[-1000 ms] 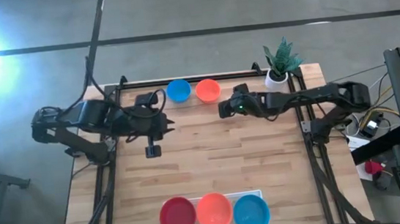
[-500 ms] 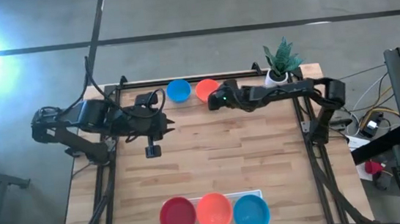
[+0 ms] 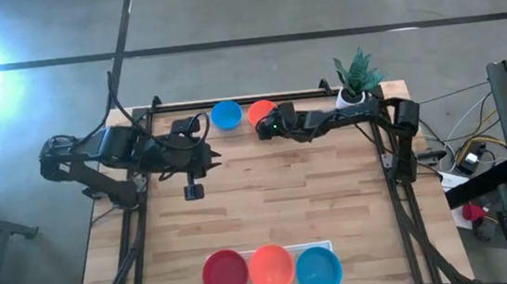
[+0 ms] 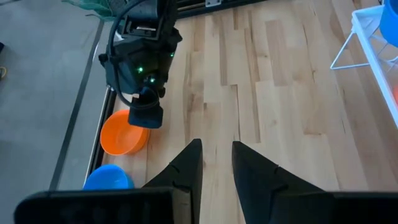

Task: Pick & Place Mini bowls
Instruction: Stack the orange bowl on top of the other orange bowl on the shelf

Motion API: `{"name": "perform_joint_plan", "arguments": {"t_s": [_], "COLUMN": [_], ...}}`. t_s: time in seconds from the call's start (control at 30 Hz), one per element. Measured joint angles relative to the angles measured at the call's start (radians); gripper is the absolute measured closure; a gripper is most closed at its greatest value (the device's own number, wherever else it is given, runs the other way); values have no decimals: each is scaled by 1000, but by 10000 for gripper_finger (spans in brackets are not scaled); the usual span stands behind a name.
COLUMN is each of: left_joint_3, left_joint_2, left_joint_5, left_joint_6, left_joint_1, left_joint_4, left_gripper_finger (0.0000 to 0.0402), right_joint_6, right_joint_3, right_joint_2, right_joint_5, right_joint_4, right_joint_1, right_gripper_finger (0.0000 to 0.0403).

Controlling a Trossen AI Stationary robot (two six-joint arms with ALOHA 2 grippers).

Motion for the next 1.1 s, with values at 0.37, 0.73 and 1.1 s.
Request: {"name": "perform_joint_plan", "arguments": {"t_s": [0.37, 0.73, 1.1], "left_joint_3": [0, 0, 0], "left_joint_2": [0, 0, 0], "left_joint_5": [0, 0, 0], "left_joint_6": [-7, -2, -1], "left_joint_1": [0, 0, 0], "left_joint_4": [0, -9, -9], "left_gripper_finger": [321, 321, 321], "right_joint_6": [125, 98, 113], "right_joint_3": [-22, -30, -28], "right_joint_2": [-5, -5, 5], "right_joint_5": [88, 89, 51], "right_joint_4": [0, 64, 65], "right_joint_1": [-11, -28, -52], "right_gripper_finger": [335, 335, 335]}}
